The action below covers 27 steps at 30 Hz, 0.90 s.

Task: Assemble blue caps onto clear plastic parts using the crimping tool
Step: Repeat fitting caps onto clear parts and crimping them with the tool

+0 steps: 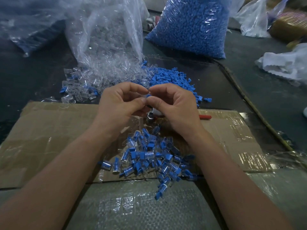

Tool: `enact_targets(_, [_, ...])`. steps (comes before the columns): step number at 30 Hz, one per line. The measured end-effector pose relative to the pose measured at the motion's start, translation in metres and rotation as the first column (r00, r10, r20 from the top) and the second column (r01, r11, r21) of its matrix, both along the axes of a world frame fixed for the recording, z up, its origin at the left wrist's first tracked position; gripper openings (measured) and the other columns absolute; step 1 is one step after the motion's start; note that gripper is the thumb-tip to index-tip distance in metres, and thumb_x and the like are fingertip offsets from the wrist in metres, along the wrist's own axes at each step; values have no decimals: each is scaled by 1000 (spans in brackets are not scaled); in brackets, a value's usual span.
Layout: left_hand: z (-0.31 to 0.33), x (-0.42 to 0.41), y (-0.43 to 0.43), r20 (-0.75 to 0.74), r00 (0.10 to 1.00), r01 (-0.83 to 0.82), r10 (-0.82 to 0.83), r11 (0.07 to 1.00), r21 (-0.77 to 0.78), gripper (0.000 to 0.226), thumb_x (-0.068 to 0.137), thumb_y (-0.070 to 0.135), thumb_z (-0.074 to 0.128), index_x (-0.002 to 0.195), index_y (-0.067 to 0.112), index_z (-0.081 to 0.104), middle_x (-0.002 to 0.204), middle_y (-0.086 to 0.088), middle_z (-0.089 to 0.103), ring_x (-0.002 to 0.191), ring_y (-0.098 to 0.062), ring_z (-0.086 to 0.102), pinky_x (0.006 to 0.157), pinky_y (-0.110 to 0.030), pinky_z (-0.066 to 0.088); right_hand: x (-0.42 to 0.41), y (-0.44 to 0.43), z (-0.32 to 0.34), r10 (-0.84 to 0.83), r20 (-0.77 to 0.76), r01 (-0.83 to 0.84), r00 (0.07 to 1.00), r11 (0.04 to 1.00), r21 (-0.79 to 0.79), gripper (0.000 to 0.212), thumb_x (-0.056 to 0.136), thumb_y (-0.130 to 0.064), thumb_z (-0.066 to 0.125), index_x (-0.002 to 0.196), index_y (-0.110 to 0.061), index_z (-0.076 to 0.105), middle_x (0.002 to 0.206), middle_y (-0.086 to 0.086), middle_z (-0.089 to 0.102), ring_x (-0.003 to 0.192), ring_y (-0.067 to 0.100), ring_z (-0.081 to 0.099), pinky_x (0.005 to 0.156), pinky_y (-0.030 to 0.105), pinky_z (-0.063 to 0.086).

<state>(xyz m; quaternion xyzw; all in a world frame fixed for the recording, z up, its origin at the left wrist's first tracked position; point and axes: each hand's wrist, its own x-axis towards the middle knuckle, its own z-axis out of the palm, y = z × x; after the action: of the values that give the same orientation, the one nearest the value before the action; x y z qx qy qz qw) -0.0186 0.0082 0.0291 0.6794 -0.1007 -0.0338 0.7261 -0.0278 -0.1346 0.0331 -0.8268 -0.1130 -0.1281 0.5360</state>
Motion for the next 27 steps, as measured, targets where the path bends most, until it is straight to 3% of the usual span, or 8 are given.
enact_targets(5, [1, 0, 2, -45, 999, -12, 11, 1000, -25, 9, 74, 3, 68, 76, 12, 64, 62, -2, 69, 55, -13, 65, 53, -18, 51, 0, 0, -1, 44, 28, -45, 999, 999, 23, 18, 75, -15, 73, 80, -30, 63, 79, -12, 65, 75, 3, 64, 72, 18, 52])
enact_targets(12, [4, 2, 3, -148, 989, -8, -7, 995, -102, 11, 74, -5, 63, 73, 6, 62, 55, -4, 65, 46, -12, 60, 46, -19, 50, 0, -3, -4, 140, 43, -143, 989, 987, 80, 39, 72, 1, 70, 104, -18, 62, 86, -15, 64, 81, -3, 64, 75, 12, 48])
enact_targets(19, [4, 4, 4, -211, 974, 53, -84, 987, -149, 17, 55, 9, 66, 71, 5, 63, 56, -7, 66, 46, -15, 61, 44, -19, 50, 2, -7, -6, 127, 92, -132, 988, 990, 48, 31, 71, -3, 72, 98, -17, 65, 82, -14, 66, 78, 1, 65, 74, 16, 51])
enact_targets(27, [4, 4, 5, -215, 970, 71, -112, 979, -190, 17, 54, 10, 63, 70, 5, 64, 57, -10, 66, 46, -18, 61, 44, -21, 51, 2, -10, -7, 101, 132, -102, 986, 995, 6, 32, 70, -3, 73, 98, -16, 65, 82, -16, 65, 77, -2, 64, 74, 15, 51])
